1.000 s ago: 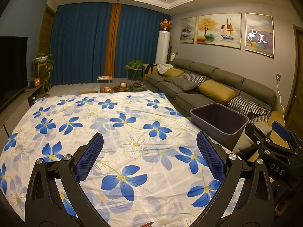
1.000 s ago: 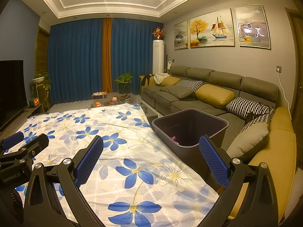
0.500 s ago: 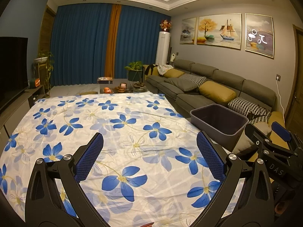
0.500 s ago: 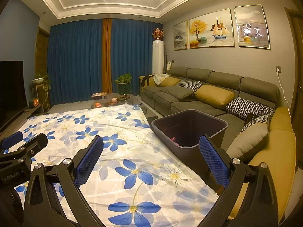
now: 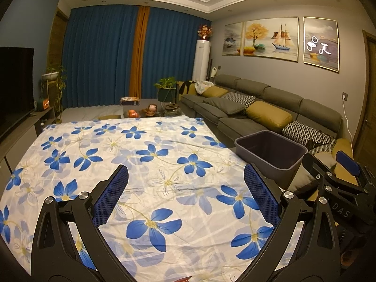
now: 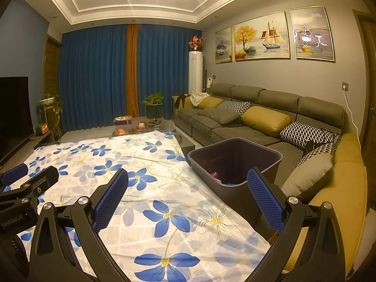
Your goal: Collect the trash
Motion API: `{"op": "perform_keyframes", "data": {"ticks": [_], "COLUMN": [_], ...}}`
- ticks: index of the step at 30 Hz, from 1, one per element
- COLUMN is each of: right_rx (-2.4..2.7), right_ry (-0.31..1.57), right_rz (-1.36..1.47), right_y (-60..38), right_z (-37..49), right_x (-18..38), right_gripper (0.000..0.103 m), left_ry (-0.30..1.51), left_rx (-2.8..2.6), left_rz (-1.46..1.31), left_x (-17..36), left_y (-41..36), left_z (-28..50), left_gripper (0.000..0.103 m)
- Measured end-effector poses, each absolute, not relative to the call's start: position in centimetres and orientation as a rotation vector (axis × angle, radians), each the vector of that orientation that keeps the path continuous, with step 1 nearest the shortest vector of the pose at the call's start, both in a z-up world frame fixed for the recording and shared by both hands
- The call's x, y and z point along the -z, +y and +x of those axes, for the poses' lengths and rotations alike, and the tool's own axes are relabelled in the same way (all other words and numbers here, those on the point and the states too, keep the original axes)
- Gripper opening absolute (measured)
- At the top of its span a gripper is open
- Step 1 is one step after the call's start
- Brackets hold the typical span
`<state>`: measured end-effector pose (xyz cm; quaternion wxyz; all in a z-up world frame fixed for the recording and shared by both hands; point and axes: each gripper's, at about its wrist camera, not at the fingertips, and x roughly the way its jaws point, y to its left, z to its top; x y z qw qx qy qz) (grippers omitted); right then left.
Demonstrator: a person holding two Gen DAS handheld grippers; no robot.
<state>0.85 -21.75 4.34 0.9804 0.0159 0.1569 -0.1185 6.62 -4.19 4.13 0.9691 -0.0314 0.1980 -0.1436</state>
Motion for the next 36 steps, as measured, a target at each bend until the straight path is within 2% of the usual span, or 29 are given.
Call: {"op": "perform_keyframes", "data": {"ticks": [36], "right_rx": [0.238], "right_ry": [0.318], "right_rz": [0.038], "right_y": [-21.85], "right_z": [0.83], "right_x": [-4.23], "right_gripper": [0.097], "left_ry": [0.4], "left_rx": [0.279], "left_rz": [-0.066], "left_x": [-4.47], "left_y": [-4.02], "left_z": [6.6], "left_gripper": [0.097]}}
